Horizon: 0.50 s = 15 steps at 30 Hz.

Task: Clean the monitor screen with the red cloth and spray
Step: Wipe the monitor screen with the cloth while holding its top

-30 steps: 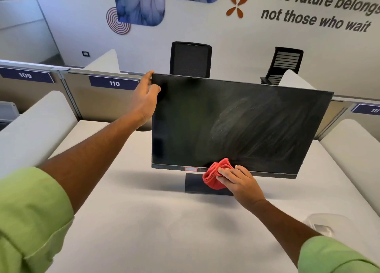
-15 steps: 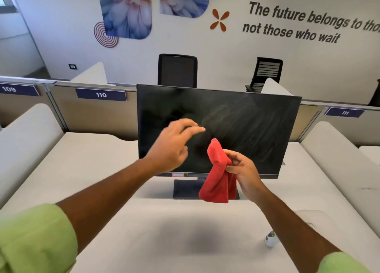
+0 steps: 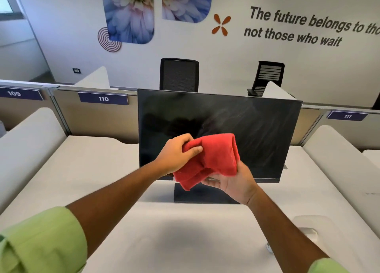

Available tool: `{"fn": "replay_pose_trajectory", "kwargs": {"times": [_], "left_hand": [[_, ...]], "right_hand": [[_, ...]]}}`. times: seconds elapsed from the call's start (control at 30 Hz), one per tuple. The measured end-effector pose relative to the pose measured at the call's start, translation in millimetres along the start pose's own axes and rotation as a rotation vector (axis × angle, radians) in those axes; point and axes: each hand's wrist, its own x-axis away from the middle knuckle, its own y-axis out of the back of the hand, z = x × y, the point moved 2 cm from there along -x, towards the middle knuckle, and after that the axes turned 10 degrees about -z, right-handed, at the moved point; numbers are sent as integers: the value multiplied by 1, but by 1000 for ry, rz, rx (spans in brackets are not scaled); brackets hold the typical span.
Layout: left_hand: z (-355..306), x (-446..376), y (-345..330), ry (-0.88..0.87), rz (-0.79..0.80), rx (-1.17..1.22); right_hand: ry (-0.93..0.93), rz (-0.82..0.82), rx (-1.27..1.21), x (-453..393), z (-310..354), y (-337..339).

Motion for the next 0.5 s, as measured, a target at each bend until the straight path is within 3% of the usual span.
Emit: {"fn": "replay_pose_trajectory", "kwargs": {"times": [0.1,0.27,0.37,0.5], "left_hand": [[12,0,-2,244,4,139],[16,-1,-15,404,41,265],[13,-3,-16,306,19,65],[7,-15,21,-31,-366,-83]], "right_hand": [[-10,18,-88,-2,1,1],[297,-102,60,-3,3,-24],[405,-274,28,-10,12,-41],[682,-531,85,-16,49,-45]]}}
